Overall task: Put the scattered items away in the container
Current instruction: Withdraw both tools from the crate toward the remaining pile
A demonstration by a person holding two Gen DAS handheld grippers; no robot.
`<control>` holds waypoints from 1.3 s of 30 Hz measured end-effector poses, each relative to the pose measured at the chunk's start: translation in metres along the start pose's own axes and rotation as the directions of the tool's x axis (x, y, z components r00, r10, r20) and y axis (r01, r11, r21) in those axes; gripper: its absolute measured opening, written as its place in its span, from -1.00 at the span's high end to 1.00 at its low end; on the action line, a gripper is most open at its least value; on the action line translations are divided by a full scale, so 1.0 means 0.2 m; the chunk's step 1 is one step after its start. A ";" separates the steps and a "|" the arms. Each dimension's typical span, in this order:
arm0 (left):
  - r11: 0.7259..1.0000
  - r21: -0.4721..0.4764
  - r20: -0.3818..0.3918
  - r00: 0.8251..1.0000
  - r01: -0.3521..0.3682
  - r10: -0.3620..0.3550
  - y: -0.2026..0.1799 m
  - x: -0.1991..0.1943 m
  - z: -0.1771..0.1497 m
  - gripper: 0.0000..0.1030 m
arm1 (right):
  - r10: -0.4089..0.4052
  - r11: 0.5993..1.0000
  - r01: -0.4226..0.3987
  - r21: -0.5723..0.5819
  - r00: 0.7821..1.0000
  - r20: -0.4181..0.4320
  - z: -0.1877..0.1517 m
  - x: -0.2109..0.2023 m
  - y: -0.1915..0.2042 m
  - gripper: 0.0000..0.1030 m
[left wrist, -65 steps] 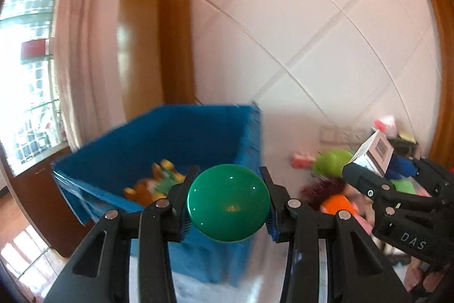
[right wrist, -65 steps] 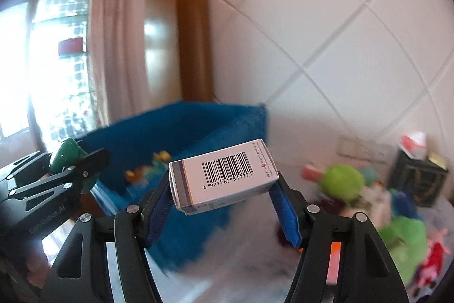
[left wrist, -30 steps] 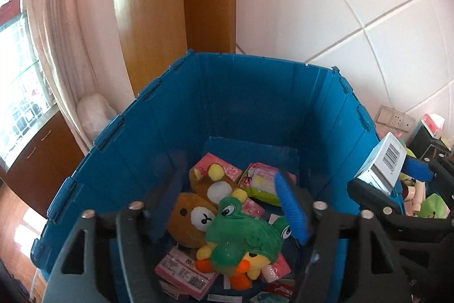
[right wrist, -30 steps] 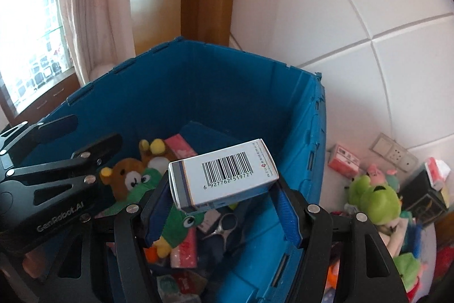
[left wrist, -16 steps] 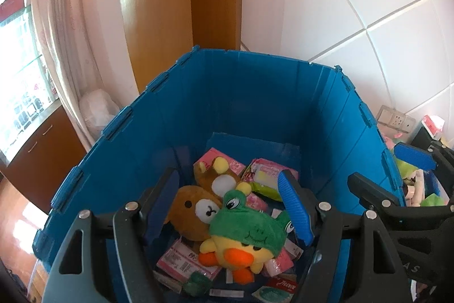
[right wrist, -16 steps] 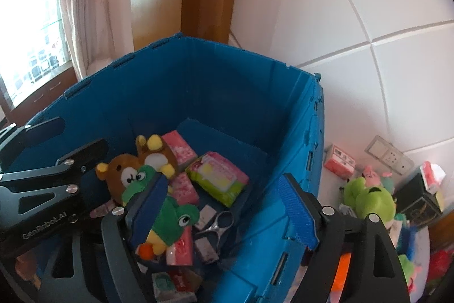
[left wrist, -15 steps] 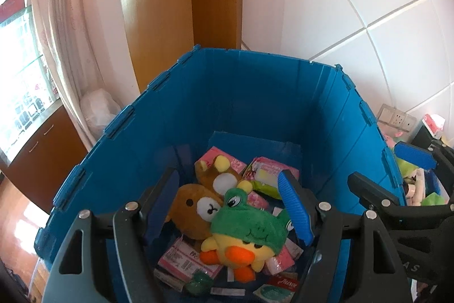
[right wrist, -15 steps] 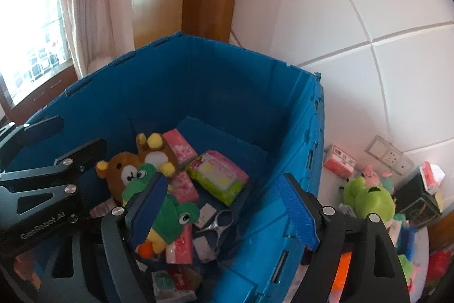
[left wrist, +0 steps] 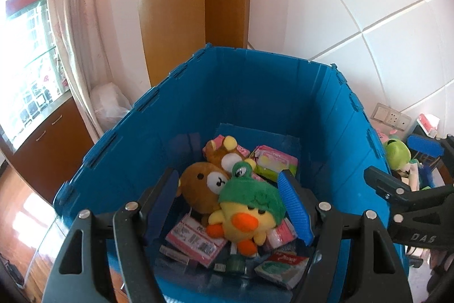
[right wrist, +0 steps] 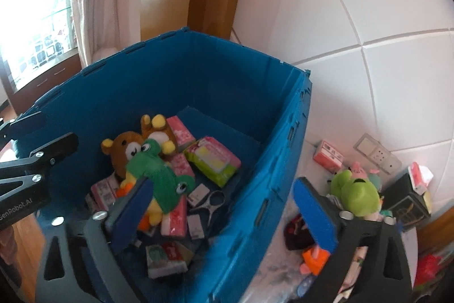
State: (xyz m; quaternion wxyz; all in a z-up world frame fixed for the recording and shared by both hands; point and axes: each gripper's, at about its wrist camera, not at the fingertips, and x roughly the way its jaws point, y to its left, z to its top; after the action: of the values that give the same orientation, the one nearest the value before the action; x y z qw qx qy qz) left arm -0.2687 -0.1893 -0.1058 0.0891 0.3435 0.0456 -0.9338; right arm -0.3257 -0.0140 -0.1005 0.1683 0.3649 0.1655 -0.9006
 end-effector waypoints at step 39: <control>0.981 0.118 0.111 0.979 0.157 -0.170 -1.15 -0.70 -0.62 -0.40 | -0.077 0.926 0.053 0.373 0.996 0.050 -1.26 -0.83 -1.00 -0.99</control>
State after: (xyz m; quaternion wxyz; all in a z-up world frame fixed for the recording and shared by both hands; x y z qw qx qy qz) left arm -0.1313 0.0726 -0.1038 -0.0042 0.2858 0.0173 -0.9581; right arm -0.1461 0.3001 -0.1188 0.0714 0.3555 -0.0014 -0.9320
